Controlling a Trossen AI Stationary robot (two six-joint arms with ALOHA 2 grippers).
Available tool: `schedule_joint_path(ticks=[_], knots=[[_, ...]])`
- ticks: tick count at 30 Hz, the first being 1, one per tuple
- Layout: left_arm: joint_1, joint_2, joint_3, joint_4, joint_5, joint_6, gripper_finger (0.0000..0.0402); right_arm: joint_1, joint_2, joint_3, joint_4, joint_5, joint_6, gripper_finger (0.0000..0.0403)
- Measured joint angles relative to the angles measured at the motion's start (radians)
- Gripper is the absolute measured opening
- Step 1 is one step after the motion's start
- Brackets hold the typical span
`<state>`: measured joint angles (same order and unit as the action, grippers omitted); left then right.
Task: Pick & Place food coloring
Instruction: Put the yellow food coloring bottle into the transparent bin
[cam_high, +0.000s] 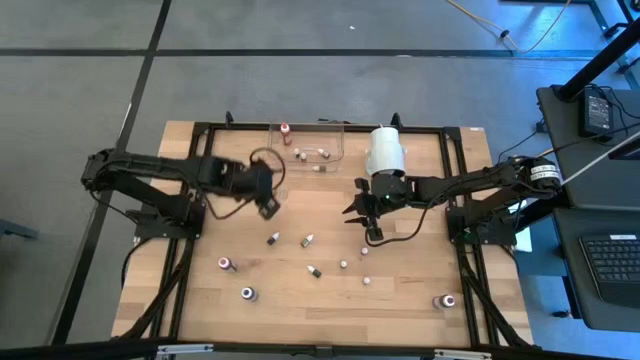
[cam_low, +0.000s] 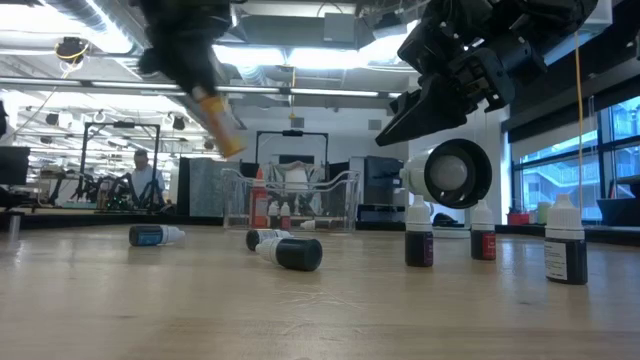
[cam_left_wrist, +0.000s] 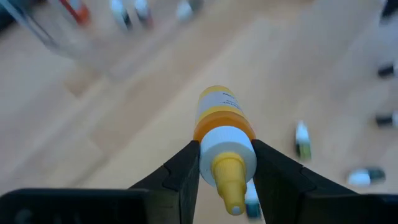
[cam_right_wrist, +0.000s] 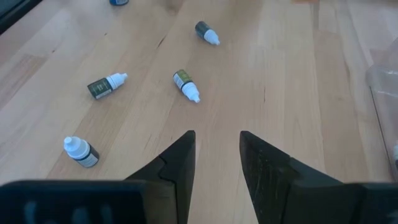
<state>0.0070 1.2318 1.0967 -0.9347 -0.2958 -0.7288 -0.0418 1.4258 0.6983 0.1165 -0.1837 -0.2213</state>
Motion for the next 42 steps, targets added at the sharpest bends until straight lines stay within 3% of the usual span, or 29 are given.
schedule_joint_path(ticks=[11,23,29,42], knots=[[0.33,0.192,0.264,0.024,0.069,0.345,0.012,0.0,0.0,0.0,0.0,0.0,0.001,0.0128],[0.569,0.546,0.572,-0.2,0.116,0.477,0.0123,0.0,0.0,0.0,-0.002,0.0,0.0,0.0128],[0.631,0.65,0.589,-0.203,0.189,0.481,0.012,0.0,0.0,0.0,-0.003,0.0,0.0,0.0128],[0.657,0.725,0.589,-0.227,0.176,0.481,0.0128,0.0,0.0,0.0,-0.009,0.022,0.0,0.0128]])
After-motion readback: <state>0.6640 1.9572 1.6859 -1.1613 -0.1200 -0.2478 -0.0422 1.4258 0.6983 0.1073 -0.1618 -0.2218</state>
